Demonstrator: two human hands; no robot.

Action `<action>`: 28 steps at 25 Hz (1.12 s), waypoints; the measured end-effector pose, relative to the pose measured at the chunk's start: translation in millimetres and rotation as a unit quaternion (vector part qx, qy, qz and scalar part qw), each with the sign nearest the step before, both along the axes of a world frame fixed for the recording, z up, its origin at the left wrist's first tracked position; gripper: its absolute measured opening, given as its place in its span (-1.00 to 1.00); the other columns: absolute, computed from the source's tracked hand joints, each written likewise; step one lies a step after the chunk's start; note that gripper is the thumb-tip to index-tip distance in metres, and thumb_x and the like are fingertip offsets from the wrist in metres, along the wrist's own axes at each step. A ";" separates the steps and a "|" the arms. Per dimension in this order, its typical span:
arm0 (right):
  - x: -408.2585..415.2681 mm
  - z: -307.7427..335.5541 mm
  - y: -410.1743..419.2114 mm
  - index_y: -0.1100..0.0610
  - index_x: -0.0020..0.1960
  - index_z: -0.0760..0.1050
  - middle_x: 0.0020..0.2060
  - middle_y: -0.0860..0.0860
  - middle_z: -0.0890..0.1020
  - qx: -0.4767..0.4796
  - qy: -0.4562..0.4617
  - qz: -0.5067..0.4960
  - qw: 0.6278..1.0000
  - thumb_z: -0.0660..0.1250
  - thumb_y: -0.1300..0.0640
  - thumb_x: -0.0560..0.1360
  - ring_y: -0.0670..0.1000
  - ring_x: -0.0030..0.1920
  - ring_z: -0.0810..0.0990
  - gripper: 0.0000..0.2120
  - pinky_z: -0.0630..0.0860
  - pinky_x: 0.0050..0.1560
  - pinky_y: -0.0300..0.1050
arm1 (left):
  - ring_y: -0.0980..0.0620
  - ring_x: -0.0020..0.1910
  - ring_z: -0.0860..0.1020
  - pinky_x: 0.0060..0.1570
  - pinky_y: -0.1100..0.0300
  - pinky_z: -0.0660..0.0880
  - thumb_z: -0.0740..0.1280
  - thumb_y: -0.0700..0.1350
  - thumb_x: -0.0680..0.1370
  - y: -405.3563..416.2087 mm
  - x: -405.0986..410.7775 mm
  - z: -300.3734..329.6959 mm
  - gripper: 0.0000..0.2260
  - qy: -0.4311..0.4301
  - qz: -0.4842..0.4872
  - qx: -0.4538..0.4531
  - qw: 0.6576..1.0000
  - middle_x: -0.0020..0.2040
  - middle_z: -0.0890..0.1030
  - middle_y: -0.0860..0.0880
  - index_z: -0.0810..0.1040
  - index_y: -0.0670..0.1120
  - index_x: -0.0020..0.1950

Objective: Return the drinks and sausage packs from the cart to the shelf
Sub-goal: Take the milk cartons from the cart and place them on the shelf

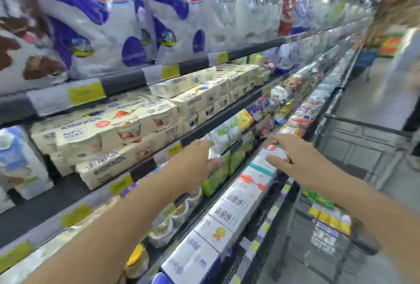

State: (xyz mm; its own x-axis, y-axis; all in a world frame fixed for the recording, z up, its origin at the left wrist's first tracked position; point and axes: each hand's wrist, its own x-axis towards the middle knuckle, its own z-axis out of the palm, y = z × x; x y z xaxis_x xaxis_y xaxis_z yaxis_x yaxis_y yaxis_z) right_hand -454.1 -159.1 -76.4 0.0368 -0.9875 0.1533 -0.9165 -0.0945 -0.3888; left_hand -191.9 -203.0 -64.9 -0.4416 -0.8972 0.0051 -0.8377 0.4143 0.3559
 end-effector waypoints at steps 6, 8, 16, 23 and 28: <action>-192.0 -42.3 30.4 0.06 0.57 0.15 0.56 0.02 0.21 0.045 0.029 -0.154 0.987 0.20 -0.30 0.51 0.03 0.54 0.19 -0.25 0.15 0.52 -0.04 | -0.17 0.38 0.37 0.27 0.03 0.34 0.18 0.14 0.63 -54.9 -216.0 -34.9 -0.45 -0.023 -0.125 0.032 0.991 0.43 0.37 -0.17 0.22 -0.14 0.52; -256.2 -57.3 38.5 0.06 0.58 0.11 0.58 0.03 0.15 0.071 0.024 -0.196 0.978 0.16 -0.36 0.48 0.03 0.57 0.13 -0.18 0.11 0.54 -0.01 | -0.18 0.44 0.32 0.34 0.01 0.31 0.18 0.14 0.63 -66.5 -294.0 -50.8 -0.39 -0.046 -0.167 0.042 0.984 0.48 0.32 -0.20 0.14 -0.14 0.57; -420.7 -105.6 48.0 0.09 0.58 0.06 0.60 0.07 0.03 0.148 0.080 -0.295 0.941 0.19 -0.23 0.56 0.09 0.59 -0.03 -0.27 -0.02 0.53 0.01 | -0.21 0.54 0.13 0.48 -0.18 0.13 0.13 0.27 0.59 -99.6 -514.8 -125.0 -0.27 -0.132 -0.266 -0.048 0.954 0.56 0.17 -0.21 0.03 -0.12 0.61; -473.8 -178.9 -7.5 0.13 0.61 -0.04 0.61 0.12 -0.08 0.218 0.065 -0.288 0.930 0.15 -0.22 0.59 0.14 0.60 -0.15 -0.24 -0.05 0.57 0.10 | -0.21 0.56 0.11 0.49 -0.17 0.12 0.12 0.26 0.60 -153.1 -594.1 -207.6 -0.30 -0.176 -0.313 -0.001 0.933 0.58 0.15 -0.19 0.06 -0.11 0.60; -510.2 -282.0 -92.2 0.15 0.57 0.09 0.54 0.15 0.19 0.309 0.039 -0.307 0.899 0.16 -0.17 0.59 0.15 0.53 0.14 -0.32 0.14 0.49 0.07 | -0.20 0.37 0.38 0.35 -0.09 0.35 0.15 0.24 0.60 -237.8 -640.0 -322.0 -0.41 -0.224 -0.306 0.103 0.919 0.38 0.42 -0.18 0.29 -0.14 0.46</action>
State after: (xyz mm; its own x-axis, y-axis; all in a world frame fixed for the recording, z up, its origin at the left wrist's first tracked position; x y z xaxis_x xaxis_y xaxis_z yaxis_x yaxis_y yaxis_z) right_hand -964.3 -251.3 -358.4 -0.5580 -0.7211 -0.4107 -0.7487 0.6509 -0.1255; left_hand -832.0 -440.8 -386.9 -0.7801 -0.4413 -0.4435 -0.5518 0.8194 0.1554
